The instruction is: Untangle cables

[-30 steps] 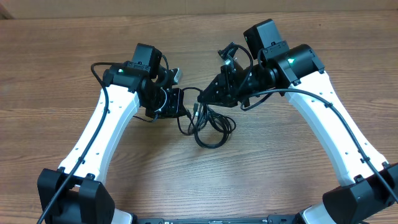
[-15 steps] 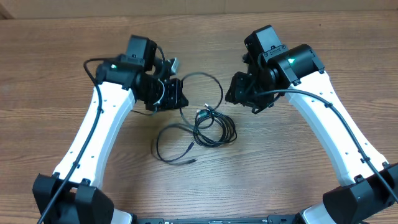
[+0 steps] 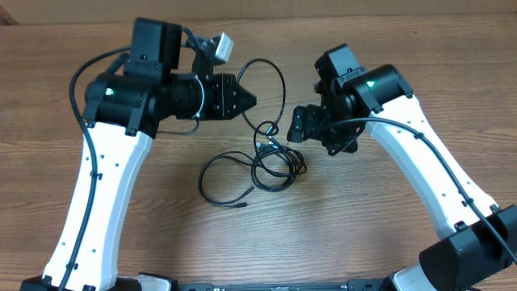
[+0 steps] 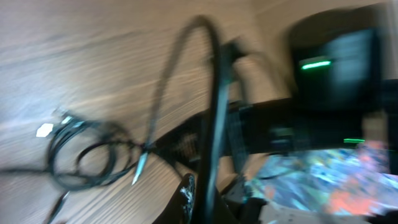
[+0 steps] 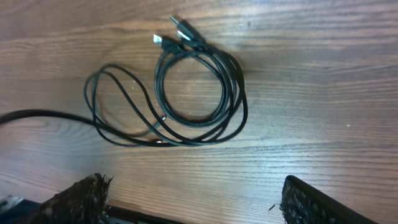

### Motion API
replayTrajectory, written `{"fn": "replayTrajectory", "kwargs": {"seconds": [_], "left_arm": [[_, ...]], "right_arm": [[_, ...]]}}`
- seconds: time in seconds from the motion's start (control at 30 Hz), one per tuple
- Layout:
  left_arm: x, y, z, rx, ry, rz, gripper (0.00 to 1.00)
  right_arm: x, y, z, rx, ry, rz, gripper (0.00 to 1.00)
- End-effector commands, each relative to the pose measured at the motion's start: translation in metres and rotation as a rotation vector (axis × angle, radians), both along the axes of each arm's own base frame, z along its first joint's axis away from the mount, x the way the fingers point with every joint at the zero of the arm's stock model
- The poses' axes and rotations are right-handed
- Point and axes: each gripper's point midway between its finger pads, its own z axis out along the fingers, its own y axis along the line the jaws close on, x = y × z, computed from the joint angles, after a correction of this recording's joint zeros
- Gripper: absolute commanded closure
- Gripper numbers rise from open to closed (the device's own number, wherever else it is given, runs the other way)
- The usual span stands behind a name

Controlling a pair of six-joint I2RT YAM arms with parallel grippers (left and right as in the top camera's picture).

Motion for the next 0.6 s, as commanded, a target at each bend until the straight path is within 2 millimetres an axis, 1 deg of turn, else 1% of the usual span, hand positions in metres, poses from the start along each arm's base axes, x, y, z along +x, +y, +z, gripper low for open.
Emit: {"fn": "replayTrajectory", "kwargs": {"seconds": [0.0, 0.1, 0.3, 0.43, 0.5, 0.57], "left_arm": [[-0.016, -0.01, 0.059, -0.148, -0.068, -0.05, 0.96], [-0.013, -0.011, 0.085, -0.185, -0.115, -0.031, 0.96], [-0.008, -0.012, 0.134, -0.285, -0.18, 0.021, 0.96], [-0.004, -0.013, 0.168, -0.382, -0.201, 0.06, 0.96], [-0.002, -0.014, 0.182, -0.423, -0.212, 0.07, 0.96], [-0.002, -0.014, 0.19, -0.453, -0.215, 0.075, 0.96]], "right_arm": [[-0.006, 0.005, -0.009, 0.018, 0.026, 0.029, 0.12], [-0.013, 0.011, -0.016, 0.055, 0.057, 0.055, 0.12], [-0.027, 0.042, -0.019, 0.244, 0.036, 0.285, 0.11], [-0.024, 0.063, -0.017, 0.318, -0.012, 0.334, 0.11], [-0.021, 0.072, -0.013, 0.349, -0.043, 0.355, 0.11], [-0.018, 0.079, -0.01, 0.37, -0.071, 0.371, 0.11]]}}
